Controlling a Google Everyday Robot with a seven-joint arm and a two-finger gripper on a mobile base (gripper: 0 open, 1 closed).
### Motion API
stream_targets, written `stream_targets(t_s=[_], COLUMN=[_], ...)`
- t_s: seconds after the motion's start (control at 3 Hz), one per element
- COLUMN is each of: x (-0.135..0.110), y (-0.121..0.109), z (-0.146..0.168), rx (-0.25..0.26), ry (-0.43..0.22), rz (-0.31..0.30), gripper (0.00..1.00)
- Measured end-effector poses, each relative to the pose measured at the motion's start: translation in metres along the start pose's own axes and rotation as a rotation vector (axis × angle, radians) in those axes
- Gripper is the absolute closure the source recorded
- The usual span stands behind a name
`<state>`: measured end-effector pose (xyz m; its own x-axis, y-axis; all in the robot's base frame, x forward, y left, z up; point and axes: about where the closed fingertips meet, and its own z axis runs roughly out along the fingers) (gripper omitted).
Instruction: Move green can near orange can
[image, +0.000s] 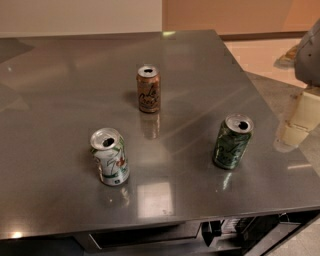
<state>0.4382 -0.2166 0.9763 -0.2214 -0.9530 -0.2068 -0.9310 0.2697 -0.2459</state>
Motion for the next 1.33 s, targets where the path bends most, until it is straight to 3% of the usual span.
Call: stream_targets(t_s=[0.33,0.67,1.33], x=[0.0,-0.009,-0.034], y=[0.0,0.003,0.013], z=[0.0,0.01,0.052], rx=[0.0,-0.027,-0.117], ry=[0.0,-0.045,-0.151], rz=[0.0,-0.012,-0.058], gripper=[0.0,0.0,0.0])
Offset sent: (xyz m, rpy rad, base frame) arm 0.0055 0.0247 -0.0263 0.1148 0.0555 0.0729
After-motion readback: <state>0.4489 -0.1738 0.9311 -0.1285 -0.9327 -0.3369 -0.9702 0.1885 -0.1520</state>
